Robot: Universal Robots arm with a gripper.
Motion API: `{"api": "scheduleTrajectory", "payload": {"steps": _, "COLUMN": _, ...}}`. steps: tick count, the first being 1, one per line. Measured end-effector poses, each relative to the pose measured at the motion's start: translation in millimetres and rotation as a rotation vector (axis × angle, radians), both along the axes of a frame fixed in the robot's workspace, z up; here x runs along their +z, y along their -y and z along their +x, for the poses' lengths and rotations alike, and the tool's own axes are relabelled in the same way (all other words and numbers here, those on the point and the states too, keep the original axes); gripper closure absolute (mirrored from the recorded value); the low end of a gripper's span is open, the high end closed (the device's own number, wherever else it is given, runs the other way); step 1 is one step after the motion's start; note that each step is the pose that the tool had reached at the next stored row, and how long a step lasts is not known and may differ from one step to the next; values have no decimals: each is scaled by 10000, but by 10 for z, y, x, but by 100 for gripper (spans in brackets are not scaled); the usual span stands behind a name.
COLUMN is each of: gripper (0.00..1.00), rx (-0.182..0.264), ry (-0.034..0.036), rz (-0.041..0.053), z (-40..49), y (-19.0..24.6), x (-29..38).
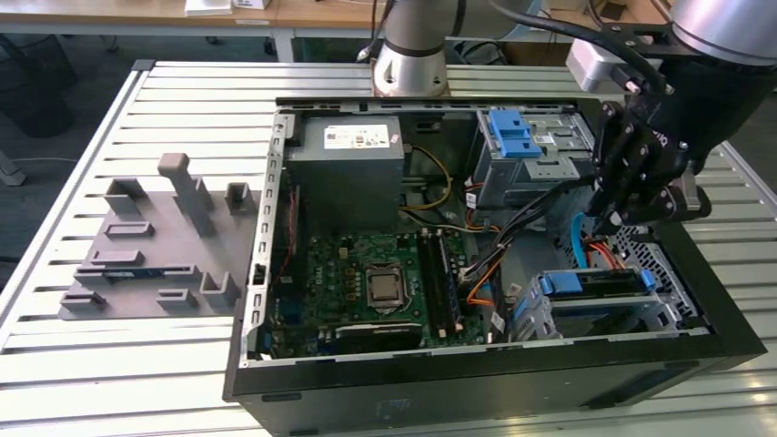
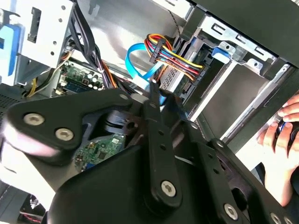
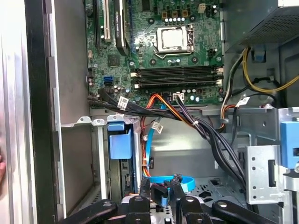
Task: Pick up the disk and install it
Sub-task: 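Insert the second disk wire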
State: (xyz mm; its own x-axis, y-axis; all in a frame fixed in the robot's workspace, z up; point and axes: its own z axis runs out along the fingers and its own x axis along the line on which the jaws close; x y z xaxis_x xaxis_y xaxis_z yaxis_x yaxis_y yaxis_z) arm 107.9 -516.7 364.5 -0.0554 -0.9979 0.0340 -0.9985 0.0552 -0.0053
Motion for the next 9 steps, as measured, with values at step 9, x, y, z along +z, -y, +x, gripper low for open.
{"api": "scheduleTrajectory", "payload": {"steps": 9, "gripper": 80, "rx": 0, "ry": 0, "rz": -53, "z": 0, "y": 0, "x": -46}}
